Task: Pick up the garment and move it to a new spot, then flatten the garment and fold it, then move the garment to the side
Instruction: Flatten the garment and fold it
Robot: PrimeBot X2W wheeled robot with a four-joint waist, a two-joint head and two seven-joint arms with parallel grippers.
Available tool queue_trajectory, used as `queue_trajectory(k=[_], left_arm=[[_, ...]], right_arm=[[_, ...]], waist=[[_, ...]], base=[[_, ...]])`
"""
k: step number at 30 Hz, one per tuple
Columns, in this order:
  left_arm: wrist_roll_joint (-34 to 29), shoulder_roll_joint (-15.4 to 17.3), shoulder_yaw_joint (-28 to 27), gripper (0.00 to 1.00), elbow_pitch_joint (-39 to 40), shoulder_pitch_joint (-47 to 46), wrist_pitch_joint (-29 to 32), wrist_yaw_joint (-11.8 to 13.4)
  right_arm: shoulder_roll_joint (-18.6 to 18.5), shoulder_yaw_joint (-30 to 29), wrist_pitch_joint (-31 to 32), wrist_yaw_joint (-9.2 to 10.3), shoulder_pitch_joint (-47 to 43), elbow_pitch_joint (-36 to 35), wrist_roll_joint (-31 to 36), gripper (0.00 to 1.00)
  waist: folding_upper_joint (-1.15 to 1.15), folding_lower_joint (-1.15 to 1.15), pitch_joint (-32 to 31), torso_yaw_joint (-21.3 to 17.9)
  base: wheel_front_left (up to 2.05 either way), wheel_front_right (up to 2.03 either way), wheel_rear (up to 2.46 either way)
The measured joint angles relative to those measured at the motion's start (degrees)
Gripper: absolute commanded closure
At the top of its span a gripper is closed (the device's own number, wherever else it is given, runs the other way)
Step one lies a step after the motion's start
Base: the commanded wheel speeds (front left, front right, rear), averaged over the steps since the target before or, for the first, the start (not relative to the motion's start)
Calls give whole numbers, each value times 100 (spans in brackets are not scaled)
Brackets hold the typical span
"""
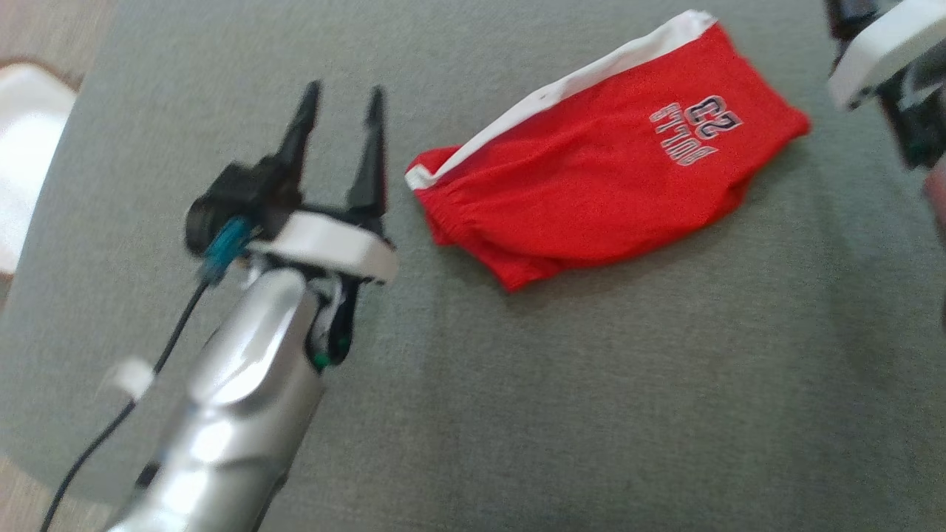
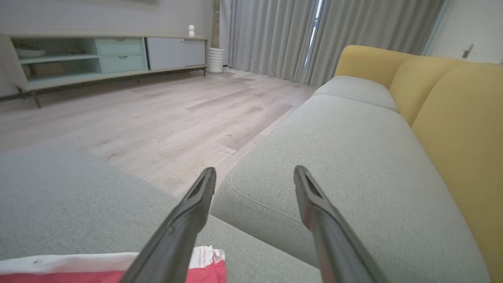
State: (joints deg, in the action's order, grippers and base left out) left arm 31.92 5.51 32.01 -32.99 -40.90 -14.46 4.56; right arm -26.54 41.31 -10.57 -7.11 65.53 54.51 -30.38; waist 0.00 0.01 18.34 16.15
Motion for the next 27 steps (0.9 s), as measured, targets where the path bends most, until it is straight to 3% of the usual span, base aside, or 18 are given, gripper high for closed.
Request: queue_trajectory(k=[9,12,13,20,27], left_arm=[[-497,153,-1022,0,1333,1424,-9,-57],[-606,137,-1238,0,1521,1798,-10,-113],[-672,114,-1376,0,1590,2057,-18,-165],[-1021,-10,-1586,0,1692,2978,-16,-352],[-1265,-132,-1750,0,1707,3546,-16,-515]], right_arm=[[639,-1182,-366,0,-1245,-441,-169,0],[862,-1708,-375,0,-1827,-780,36,0],[1042,-2130,-380,0,-2276,-1081,227,0],[1887,-3238,-379,0,-4081,-1963,1077,0],[2260,-3669,-379,0,-5431,-2620,1641,0]], waist=[[0,1,-692,-529],[0,1,-909,-703],[0,1,-1037,-818],[0,0,-1461,-1144],[0,0,-1718,-1285]], base=[[0,0,0],[0,0,0],[0,0,0],[0,0,0],[0,0,0]])
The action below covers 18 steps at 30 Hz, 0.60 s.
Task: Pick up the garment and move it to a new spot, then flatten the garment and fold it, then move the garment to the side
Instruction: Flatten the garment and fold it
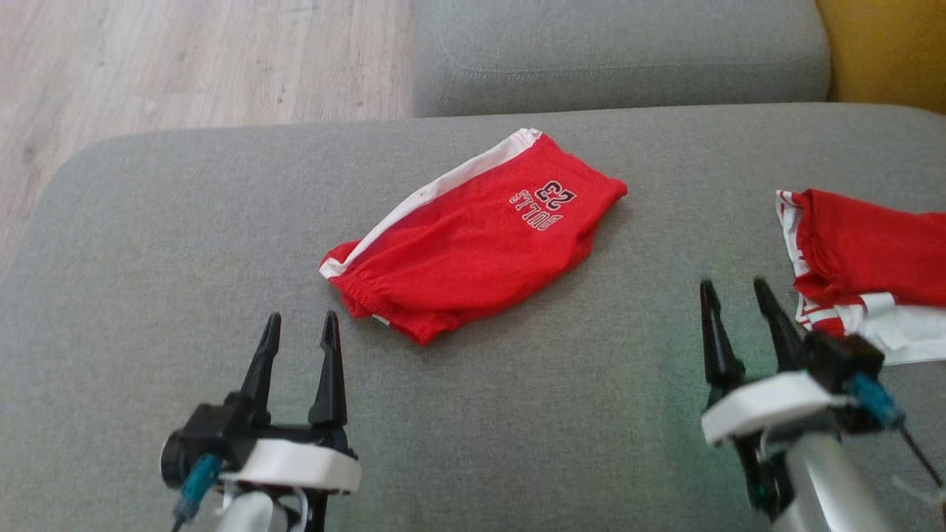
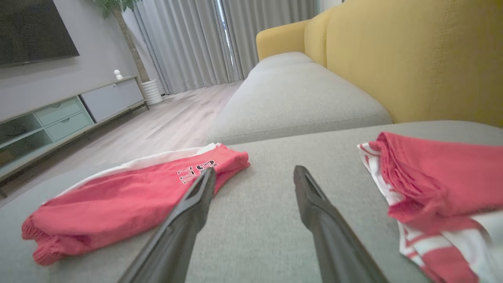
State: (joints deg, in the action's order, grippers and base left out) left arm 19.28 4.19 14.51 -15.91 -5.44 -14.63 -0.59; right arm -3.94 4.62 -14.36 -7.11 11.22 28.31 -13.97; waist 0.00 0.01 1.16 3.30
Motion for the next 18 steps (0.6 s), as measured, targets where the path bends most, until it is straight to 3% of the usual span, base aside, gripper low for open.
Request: queue_trajectory(k=[5,18], left_arm=[[-29,-86,-171,0,40,235,0,-64],[-196,-124,-147,0,85,74,0,-230]], right_arm=[[73,-193,8,0,-396,-248,43,0],[94,-203,389,0,-104,-583,-174,0]], waist=[[0,-1,-28,12],[0,-2,435,281]], base=[[0,0,0],[0,0,0]])
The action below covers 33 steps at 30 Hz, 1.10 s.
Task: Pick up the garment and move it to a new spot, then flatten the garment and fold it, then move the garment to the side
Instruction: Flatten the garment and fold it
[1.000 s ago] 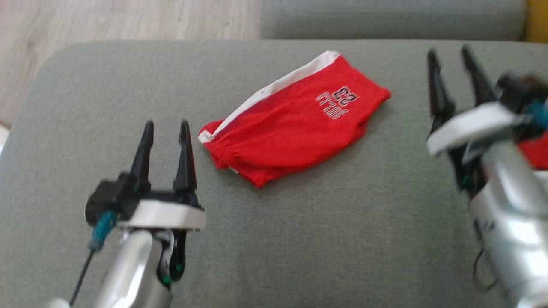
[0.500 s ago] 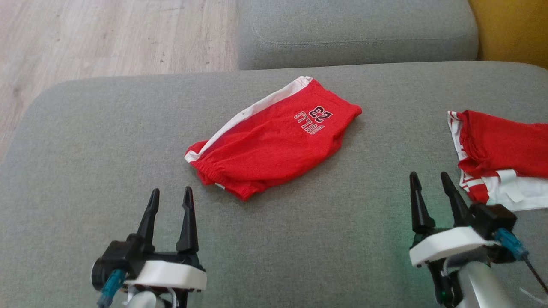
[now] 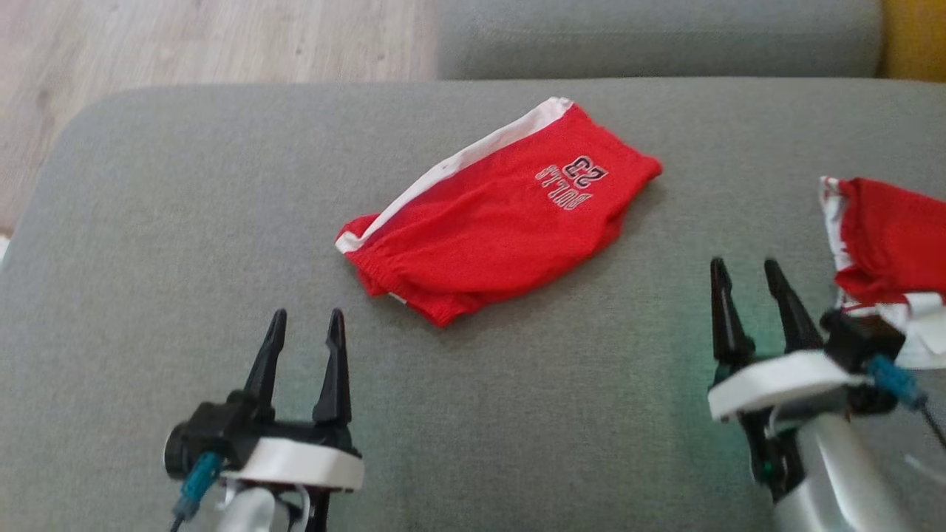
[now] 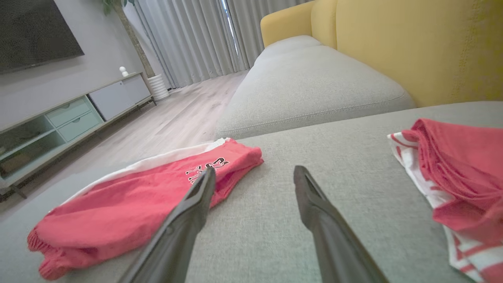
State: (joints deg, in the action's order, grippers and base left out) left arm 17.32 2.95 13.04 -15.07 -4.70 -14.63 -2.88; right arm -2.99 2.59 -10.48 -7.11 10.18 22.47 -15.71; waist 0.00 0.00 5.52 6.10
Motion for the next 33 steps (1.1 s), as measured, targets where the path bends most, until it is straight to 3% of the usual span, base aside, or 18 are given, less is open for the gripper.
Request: queue_trajectory(k=[8,13,18,26,33], left_arm=[[48,-12,234,0,-3,-384,0,-11],[172,-16,410,0,-9,-489,0,38],[234,-19,472,0,-26,-604,0,88],[307,-25,575,0,-31,-669,0,122],[397,-27,733,0,-29,-680,0,138]], right_arm=[[0,-172,584,0,1002,327,-51,0],[-4,-622,1032,0,1612,993,-449,0],[-7,-1118,1378,0,2161,1770,-421,0],[-14,-1950,1557,1,2763,2859,336,0],[-27,-2542,1614,0,3255,3406,1107,0]], waist=[[0,-1,362,365],[0,-1,573,690],[0,0,747,990],[0,0,901,1294],[0,1,986,1377]], base=[[0,0,0],[0,0,0],[0,0,0],[0,0,0],[0,0,0]])
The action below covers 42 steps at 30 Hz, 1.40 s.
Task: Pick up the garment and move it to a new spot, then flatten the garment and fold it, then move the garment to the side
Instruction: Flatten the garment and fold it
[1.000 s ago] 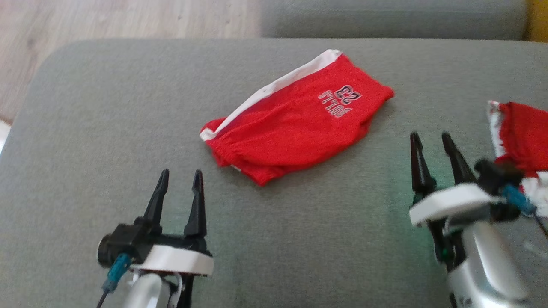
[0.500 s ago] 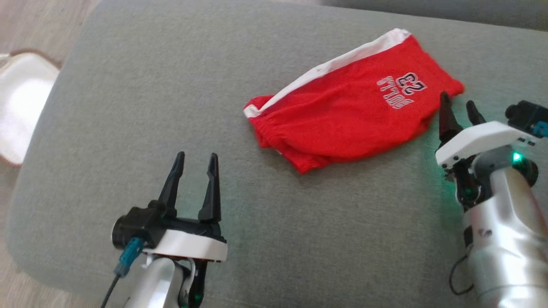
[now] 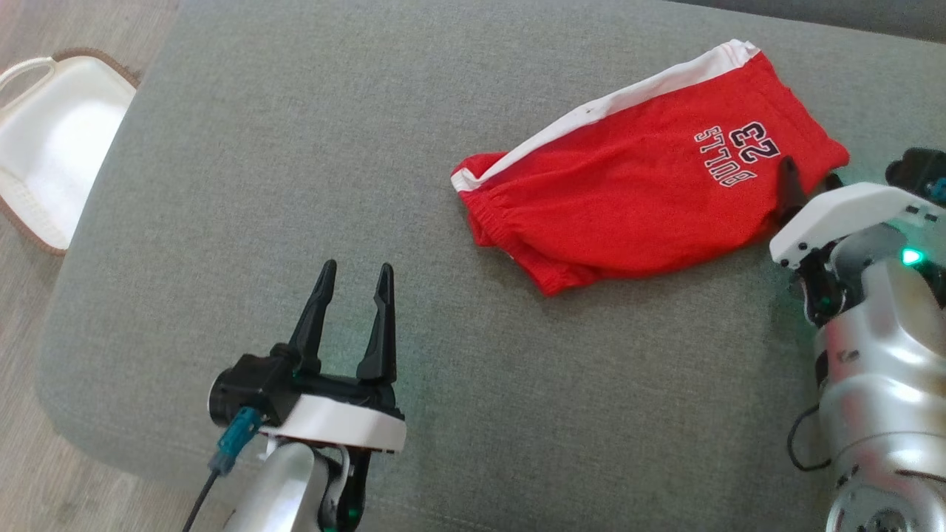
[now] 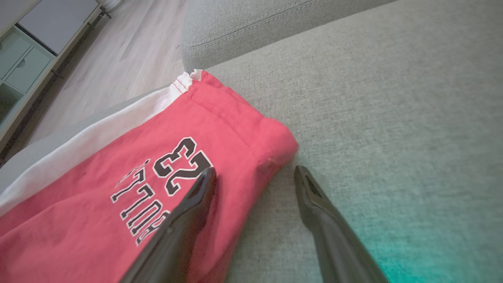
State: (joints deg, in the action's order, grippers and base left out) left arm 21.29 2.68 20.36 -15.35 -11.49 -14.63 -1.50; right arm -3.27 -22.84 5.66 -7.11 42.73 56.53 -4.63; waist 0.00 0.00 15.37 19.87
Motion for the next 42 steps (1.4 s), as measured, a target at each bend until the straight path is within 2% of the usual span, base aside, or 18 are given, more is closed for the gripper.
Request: queue_trajectory(k=[12,13,15,18,24,32,42], left_arm=[[144,-1,153,0,40,-229,0,52],[144,-3,160,0,45,-237,0,52],[144,-4,163,0,47,-238,0,54],[144,-4,160,0,47,-240,0,56],[144,-5,143,0,34,-240,0,56],[75,-7,-29,0,16,-208,0,38],[-29,-4,-203,0,25,241,0,-86]], right_arm=[[-80,-539,145,0,587,426,896,0],[-85,-550,170,0,635,463,928,6],[-101,-566,185,0,721,530,949,100],[-124,-535,134,1,765,645,990,100],[-100,-264,-442,0,791,921,768,100],[-71,266,-1417,0,520,1010,-200,100],[-54,988,-1786,0,-365,742,-1349,100]], waist=[[0,0,231,111],[0,0,246,115],[0,0,270,116],[0,0,276,105],[0,-1,201,11],[0,0,-122,-315],[0,0,-568,-890]], base=[[0,0,0],[0,0,0],[0,0,0],[0,0,0],[0,0,0],[0,0,0],[0,0,0]])
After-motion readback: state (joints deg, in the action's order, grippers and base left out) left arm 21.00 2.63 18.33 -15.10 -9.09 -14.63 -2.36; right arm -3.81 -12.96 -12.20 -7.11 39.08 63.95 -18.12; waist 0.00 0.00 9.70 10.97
